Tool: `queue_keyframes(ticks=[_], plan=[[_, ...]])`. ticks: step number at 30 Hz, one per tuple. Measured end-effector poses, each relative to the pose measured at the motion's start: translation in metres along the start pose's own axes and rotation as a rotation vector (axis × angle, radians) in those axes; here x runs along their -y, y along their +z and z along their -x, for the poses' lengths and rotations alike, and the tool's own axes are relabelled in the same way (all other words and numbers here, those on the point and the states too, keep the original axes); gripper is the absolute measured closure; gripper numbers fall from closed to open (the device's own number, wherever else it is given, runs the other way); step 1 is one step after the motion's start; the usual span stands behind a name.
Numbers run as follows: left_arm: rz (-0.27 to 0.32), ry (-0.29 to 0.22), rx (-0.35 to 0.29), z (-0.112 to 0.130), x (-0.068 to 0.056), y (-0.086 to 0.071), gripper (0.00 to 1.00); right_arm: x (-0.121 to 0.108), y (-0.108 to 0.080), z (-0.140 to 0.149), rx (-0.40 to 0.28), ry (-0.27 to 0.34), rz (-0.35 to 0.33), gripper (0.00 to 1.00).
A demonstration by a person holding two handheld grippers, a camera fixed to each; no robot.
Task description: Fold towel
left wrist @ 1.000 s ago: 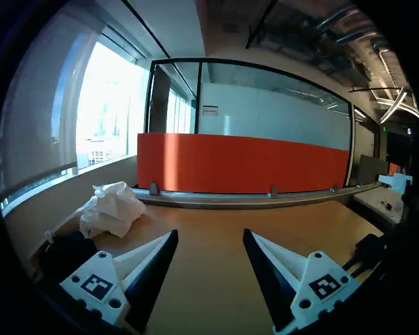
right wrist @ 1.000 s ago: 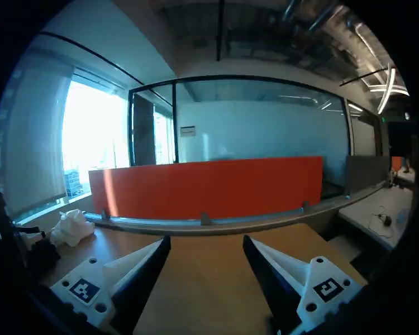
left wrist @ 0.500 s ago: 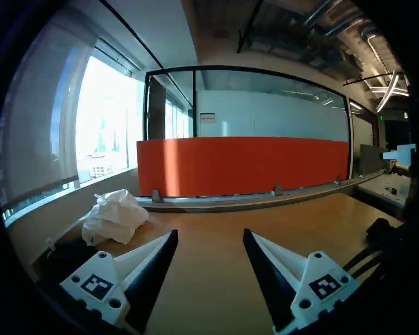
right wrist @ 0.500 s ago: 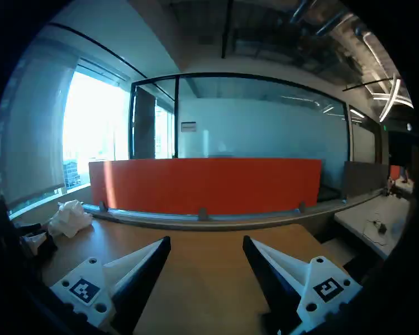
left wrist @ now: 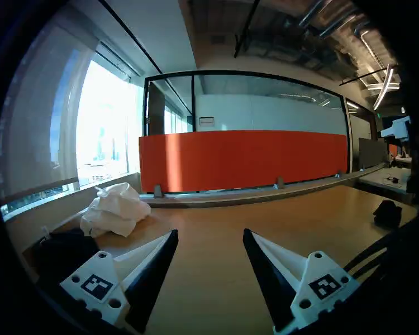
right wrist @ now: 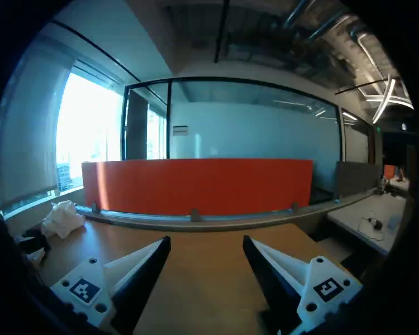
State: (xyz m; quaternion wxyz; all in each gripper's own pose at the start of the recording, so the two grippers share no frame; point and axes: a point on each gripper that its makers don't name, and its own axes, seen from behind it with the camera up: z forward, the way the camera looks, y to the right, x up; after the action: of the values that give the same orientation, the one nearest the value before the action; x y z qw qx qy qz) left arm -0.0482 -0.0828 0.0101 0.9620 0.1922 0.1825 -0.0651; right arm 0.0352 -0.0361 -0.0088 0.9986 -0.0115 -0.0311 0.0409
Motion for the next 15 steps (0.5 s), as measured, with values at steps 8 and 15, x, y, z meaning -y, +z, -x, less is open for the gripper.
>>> queue_keyframes(ticks=[8, 15], plan=[[-0.019, -0.027, -0.034, 0.024, 0.009, 0.006, 0.15, 0.000, 0.007, 0.023, 0.011, 0.008, 0.017, 0.00], [-0.022, -0.017, -0.051, 0.035, 0.011, 0.011, 0.15, 0.002, 0.014, 0.028, 0.012, 0.002, 0.020, 0.00]])
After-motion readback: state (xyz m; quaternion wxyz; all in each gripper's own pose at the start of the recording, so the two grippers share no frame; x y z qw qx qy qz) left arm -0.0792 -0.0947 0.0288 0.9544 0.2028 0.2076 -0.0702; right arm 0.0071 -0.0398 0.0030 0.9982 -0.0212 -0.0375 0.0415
